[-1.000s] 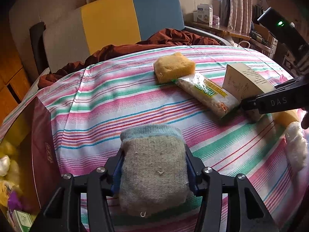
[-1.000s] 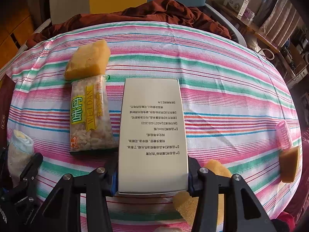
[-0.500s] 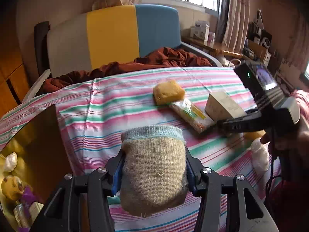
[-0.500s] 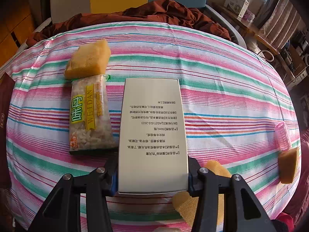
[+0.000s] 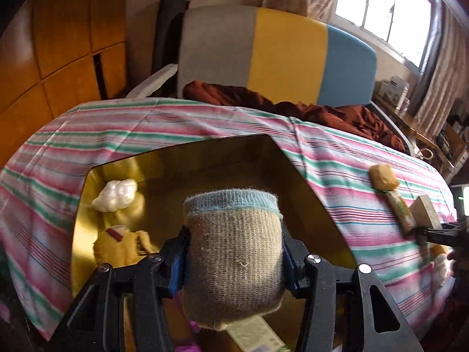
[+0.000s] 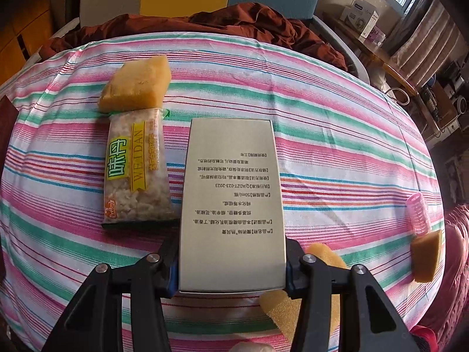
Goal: Organize objects
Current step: 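Carry the knit sock into the gold tray and open the left gripper, then carry the cream box into the gold tray and open the right gripper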
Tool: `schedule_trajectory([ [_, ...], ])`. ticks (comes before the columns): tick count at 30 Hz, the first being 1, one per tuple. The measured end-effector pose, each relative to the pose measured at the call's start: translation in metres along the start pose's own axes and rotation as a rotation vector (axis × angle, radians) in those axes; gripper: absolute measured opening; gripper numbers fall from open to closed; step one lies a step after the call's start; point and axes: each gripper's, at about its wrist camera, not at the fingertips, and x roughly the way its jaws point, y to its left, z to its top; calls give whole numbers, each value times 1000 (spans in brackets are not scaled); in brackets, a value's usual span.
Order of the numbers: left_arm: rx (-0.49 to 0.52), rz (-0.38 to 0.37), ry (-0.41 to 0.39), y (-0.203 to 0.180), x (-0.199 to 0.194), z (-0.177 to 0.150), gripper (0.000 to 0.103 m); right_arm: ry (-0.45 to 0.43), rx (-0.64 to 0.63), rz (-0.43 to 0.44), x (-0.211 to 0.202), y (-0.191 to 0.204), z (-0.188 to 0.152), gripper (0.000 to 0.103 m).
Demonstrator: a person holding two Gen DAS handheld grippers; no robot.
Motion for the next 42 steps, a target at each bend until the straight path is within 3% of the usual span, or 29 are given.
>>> schedule_trajectory([
  [9,-127,68,88,71,34,4,53,-3,-20,-25,3,2,1,51],
  [18,-113,155,152,83,59,5,56,0,-12,-14,0,1,-2,51],
  [42,-104,135,26,67,-7,-15,69,-23,-8,27,-18,22,-12,51],
])
